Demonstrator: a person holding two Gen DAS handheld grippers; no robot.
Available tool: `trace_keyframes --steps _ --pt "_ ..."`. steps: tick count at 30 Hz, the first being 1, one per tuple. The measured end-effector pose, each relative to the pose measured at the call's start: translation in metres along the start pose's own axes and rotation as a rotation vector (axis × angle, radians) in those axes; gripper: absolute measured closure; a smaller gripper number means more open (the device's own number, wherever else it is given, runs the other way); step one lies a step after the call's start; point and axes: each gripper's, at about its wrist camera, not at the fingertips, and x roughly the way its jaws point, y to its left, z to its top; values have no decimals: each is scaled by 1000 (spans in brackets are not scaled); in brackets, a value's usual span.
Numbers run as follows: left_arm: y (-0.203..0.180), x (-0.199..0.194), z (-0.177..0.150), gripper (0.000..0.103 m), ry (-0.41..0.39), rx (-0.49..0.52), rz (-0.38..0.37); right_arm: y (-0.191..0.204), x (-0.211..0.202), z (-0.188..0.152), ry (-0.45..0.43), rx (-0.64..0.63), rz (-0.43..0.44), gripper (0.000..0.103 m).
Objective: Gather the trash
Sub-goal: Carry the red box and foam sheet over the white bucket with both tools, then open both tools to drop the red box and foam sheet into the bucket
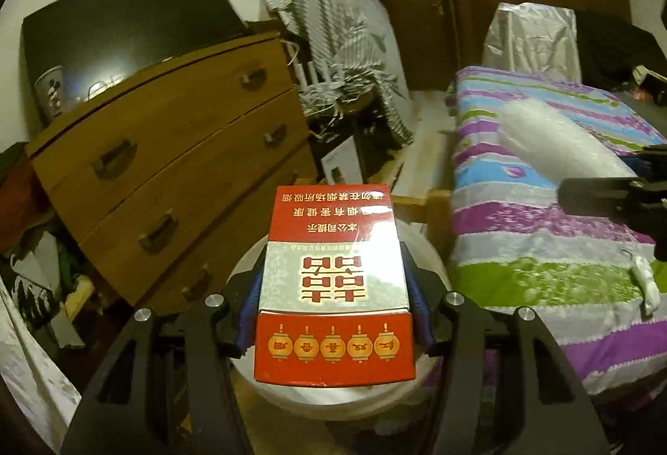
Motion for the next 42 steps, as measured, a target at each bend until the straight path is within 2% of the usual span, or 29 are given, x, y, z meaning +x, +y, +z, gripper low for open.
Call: trace_keyframes --steps 8,16,26,42 --pt "34 29 -1 49 65 -49 13 24 63 40 107 37 89 58" --pt "50 54 -9 49 126 -77 13 26 102 41 182 75 115 58" --pt "58 72 -15 49 157 -91 3 21 123 33 222 96 140 58" --pt "54 86 -11 49 173 -102 -34 13 131 44 211 115 184 58"
